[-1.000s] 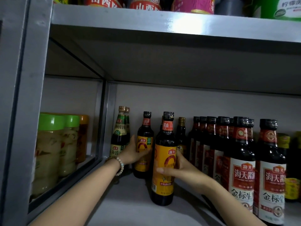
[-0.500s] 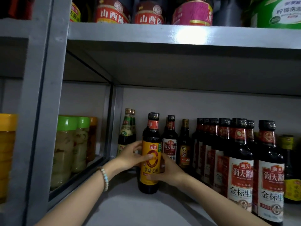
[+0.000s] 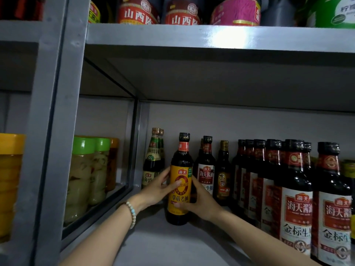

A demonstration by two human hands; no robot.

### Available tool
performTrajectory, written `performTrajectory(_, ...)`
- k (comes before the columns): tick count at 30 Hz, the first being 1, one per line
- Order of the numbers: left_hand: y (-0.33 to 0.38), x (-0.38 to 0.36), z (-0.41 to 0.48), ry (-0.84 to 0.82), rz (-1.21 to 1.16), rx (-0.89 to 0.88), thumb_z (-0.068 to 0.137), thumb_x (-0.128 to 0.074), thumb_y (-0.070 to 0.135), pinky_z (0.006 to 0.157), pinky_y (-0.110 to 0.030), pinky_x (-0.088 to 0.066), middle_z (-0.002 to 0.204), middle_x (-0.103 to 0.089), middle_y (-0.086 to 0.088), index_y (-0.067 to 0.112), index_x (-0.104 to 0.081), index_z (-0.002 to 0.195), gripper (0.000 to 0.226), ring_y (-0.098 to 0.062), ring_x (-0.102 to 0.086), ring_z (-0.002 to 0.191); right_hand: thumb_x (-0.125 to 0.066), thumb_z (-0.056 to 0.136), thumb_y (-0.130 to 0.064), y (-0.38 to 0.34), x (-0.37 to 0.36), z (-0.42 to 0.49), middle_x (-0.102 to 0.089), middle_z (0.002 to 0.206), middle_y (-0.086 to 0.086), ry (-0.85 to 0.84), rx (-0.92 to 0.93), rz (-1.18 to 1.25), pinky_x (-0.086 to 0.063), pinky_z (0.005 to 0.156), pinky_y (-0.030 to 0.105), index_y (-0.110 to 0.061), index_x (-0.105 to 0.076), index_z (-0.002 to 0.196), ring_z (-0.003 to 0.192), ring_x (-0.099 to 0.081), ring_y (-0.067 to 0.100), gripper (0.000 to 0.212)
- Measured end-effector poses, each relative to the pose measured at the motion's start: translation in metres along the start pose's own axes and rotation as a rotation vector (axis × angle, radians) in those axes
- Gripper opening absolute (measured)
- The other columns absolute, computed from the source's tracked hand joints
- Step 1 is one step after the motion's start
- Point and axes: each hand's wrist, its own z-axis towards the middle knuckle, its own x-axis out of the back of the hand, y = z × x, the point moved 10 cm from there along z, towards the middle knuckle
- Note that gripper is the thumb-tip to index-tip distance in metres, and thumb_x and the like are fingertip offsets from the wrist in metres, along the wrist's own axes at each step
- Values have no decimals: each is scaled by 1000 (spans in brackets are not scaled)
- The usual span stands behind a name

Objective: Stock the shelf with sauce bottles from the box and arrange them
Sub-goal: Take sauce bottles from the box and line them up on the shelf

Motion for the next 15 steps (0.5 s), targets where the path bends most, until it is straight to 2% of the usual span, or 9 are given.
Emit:
performTrajectory(2, 1, -2, 1, -8, -22, -3, 85, -59, 35, 100, -34, -41, 149, -35, 3, 37, -18, 145, 73, -17, -38, 134, -79, 75, -23, 0, -1, 1, -49, 129, -21, -7, 8, 24, -47, 86, 9, -38, -27, 138, 115, -51, -5, 83)
performTrajectory(4, 1, -4, 1, -19, -41, -7, 86, -58, 33, 101, -35, -40, 149, -34, 2, 37, -16, 145, 72, -16, -37, 134, -78, 76, -18, 1, -1, 1, -49, 125, -24, 0, 5, 51, -47, 83, 8, -37, -26, 138, 114, -52, -4, 83)
performTrajectory(9, 1, -5, 2, -33, -43, -24, 89, -56, 32, 101, -33, -42, 149, -35, 3, 39, -18, 144, 67, -15, -37, 134, -79, 75, -14, 3, -1, 2, -51, 125, -21, 14, -13, 74, -49, 85, 11, -34, -29, 138, 112, -53, -3, 82)
performTrajectory(11, 2, -6, 1, -32, -49, -29, 90, -55, 29, 95, -27, -43, 147, -37, 3, 40, -20, 141, 63, -13, -38, 132, -79, 75, -15, 2, 0, 3, -53, 130, -15, 14, -14, 75, -49, 91, 17, -30, -31, 141, 118, -53, 3, 83)
performTrajectory(13, 4, -6, 2, -21, -54, -35, 91, -55, 28, 95, -28, -42, 147, -37, 2, 42, -22, 138, 60, -15, -38, 133, -80, 74, -18, 4, 0, 2, -53, 134, -10, 11, -20, 67, -48, 99, 28, -28, -30, 143, 122, -53, 8, 86)
performTrajectory(15, 4, -6, 2, -11, -51, -39, 91, -55, 27, 94, -27, -43, 147, -37, 2, 44, -22, 134, 57, -16, -38, 133, -79, 75, -18, 5, 0, 2, -53, 135, -9, 4, -21, 56, -48, 100, 30, -28, -30, 143, 123, -53, 9, 84)
